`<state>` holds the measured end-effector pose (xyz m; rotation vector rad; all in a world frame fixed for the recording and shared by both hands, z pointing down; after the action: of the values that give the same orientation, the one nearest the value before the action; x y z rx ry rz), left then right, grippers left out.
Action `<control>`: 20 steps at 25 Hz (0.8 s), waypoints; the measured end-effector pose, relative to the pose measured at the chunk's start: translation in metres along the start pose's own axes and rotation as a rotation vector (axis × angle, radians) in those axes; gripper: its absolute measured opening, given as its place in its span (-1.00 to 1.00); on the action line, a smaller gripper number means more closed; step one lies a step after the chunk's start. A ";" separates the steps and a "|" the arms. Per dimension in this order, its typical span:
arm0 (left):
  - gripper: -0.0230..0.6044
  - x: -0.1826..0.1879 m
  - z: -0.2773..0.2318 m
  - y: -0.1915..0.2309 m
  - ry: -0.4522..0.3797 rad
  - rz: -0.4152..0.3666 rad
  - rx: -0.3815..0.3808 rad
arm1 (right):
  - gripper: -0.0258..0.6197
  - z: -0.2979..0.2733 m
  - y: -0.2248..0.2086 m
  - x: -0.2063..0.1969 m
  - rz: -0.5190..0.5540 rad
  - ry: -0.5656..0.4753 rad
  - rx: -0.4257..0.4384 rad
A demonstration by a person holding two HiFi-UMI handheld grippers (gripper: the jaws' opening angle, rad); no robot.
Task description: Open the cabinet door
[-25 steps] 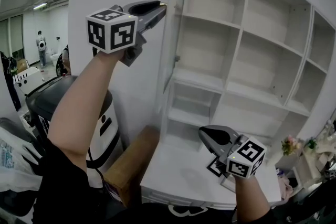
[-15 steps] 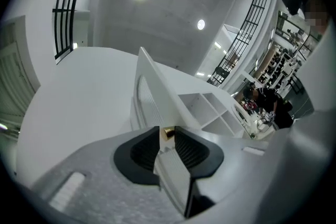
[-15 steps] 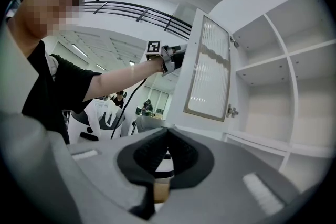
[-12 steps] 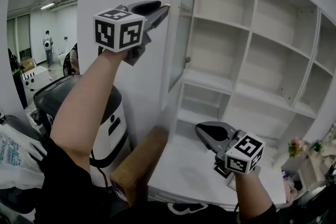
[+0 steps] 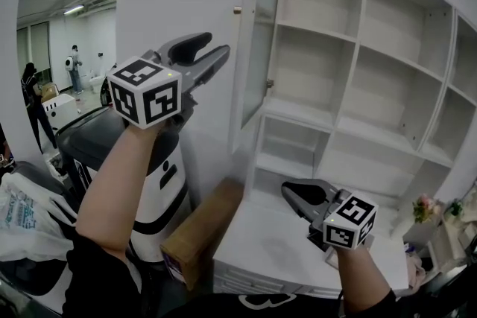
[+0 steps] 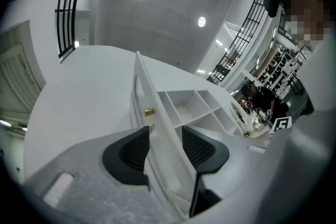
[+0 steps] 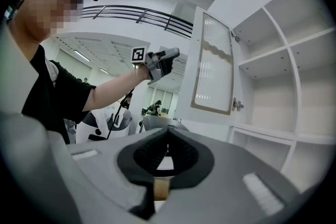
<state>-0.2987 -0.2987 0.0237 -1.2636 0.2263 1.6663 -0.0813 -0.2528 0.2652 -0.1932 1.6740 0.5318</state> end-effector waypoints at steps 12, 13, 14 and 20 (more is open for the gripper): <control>-0.60 -0.093 0.080 -0.189 0.140 0.362 -0.110 | -0.92 0.089 0.034 -0.026 -0.113 -0.083 -0.032; -0.61 -0.101 0.086 -0.208 0.157 0.397 -0.115 | -0.91 0.099 0.038 -0.031 -0.133 -0.094 -0.039; -0.61 -0.108 0.092 -0.228 0.174 0.427 -0.120 | -0.92 0.108 0.041 -0.038 -0.154 -0.101 -0.044; -0.74 -0.122 0.107 -0.345 0.233 0.540 -0.202 | -0.91 0.161 0.069 -0.063 -0.203 -0.125 -0.062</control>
<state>-0.1008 -0.1318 0.3034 -1.6530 0.5948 2.0284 0.0448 -0.1306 0.3283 -0.3645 1.4982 0.4336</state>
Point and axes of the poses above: the fingertips, and each gripper's own axes: z backward along the fingers, y to its left, x out of its top, the point moved 4 cm from there along z, backward along the fingers, and after that the axes turned 3 degrees about x, right-handed, at the moved point
